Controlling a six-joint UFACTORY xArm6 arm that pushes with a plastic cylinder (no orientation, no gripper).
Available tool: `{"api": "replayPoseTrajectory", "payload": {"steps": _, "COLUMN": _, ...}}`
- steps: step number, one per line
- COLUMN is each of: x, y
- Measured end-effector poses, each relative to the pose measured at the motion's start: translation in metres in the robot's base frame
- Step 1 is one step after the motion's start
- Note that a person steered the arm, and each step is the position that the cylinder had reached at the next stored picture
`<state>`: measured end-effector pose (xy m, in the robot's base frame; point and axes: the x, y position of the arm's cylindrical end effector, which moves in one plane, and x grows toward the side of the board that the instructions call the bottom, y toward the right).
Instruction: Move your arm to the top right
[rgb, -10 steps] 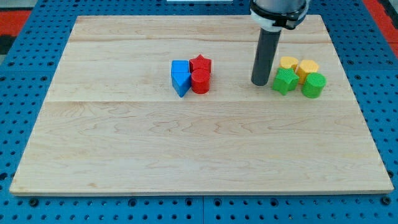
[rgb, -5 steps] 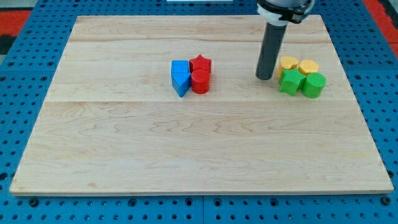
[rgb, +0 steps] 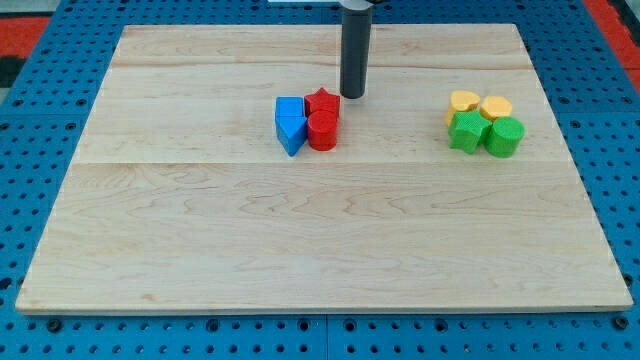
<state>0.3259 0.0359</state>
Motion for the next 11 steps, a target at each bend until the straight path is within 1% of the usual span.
{"api": "replayPoseTrajectory", "payload": {"steps": 1, "x": -0.015, "y": 0.009}}
{"api": "replayPoseTrajectory", "payload": {"steps": 2, "x": -0.055, "y": 0.020}}
{"api": "replayPoseTrajectory", "payload": {"steps": 3, "x": -0.070, "y": 0.020}}
{"api": "replayPoseTrajectory", "payload": {"steps": 4, "x": -0.069, "y": 0.052}}
{"api": "replayPoseTrajectory", "payload": {"steps": 5, "x": -0.056, "y": 0.083}}
{"api": "replayPoseTrajectory", "payload": {"steps": 6, "x": -0.038, "y": 0.130}}
{"api": "replayPoseTrajectory", "payload": {"steps": 7, "x": -0.039, "y": 0.187}}
{"api": "replayPoseTrajectory", "payload": {"steps": 8, "x": -0.047, "y": 0.200}}
{"api": "replayPoseTrajectory", "payload": {"steps": 9, "x": -0.047, "y": 0.200}}
{"api": "replayPoseTrajectory", "payload": {"steps": 10, "x": -0.059, "y": 0.200}}
{"api": "replayPoseTrajectory", "payload": {"steps": 11, "x": -0.095, "y": 0.200}}
